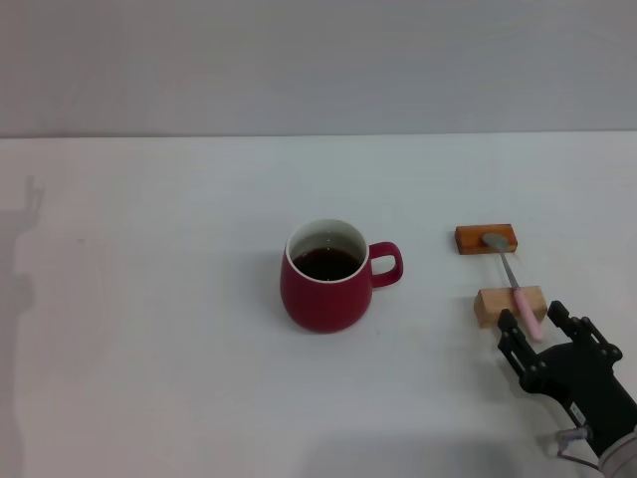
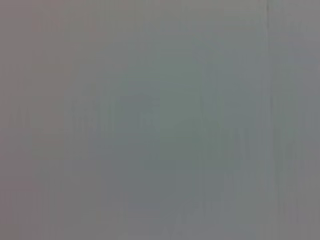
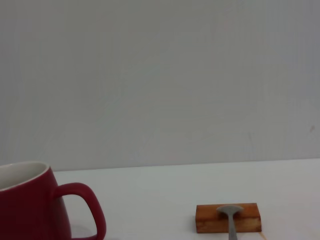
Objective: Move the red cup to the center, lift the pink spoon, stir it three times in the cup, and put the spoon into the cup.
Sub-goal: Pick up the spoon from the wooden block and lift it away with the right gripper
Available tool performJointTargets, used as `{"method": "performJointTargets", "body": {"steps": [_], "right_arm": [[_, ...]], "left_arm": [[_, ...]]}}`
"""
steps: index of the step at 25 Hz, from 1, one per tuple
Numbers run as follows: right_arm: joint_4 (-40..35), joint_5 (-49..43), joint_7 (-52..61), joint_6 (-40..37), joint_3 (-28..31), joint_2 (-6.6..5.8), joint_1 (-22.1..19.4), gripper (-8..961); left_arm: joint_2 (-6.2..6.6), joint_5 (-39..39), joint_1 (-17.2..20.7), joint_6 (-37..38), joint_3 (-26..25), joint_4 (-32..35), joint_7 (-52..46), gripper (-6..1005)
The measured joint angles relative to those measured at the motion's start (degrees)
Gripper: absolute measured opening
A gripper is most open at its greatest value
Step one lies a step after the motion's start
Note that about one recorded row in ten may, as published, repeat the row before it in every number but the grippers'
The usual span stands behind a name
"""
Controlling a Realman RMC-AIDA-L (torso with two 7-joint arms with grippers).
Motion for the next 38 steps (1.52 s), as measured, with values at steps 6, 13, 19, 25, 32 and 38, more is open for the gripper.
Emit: {"method": "performJointTargets", "body": {"steps": [6, 13, 19, 25, 32, 38], "right_arm": [[0.3, 0.0, 0.0, -0.1, 0.0, 0.11, -0.5, 634], [-0.3, 1.6, 0.0, -0.3, -0.4, 0.66, -0.2, 633], [-1.9, 10.2, -0.3, -0.4, -5.8, 0.79, 3.2, 633], [-2.4, 14.7, -0.5, -1.5, -10.0, 0.79, 5.0, 633], [-2.1, 14.8, -0.6, -1.8, -10.5, 0.79, 4.6, 633], [-2.1, 14.8, -0.6, -2.2, -10.6, 0.79, 4.2, 632]], "left_arm": [[0.08, 0.1, 0.0, 0.2, -0.3, 0.0, 0.0, 846], [0.20, 0.4, 0.4, 0.2, -0.2, 0.0, 0.0, 846], [0.47, 0.5, 0.6, 0.2, 0.1, 0.0, 0.0, 846], [0.75, 2.5, 0.8, 0.3, 0.0, 0.0, 0.0, 846], [0.92, 2.7, 1.0, 0.3, -0.2, 0.0, 0.0, 846], [0.92, 2.7, 1.0, 0.3, -0.2, 0.0, 0.0, 846]]}}
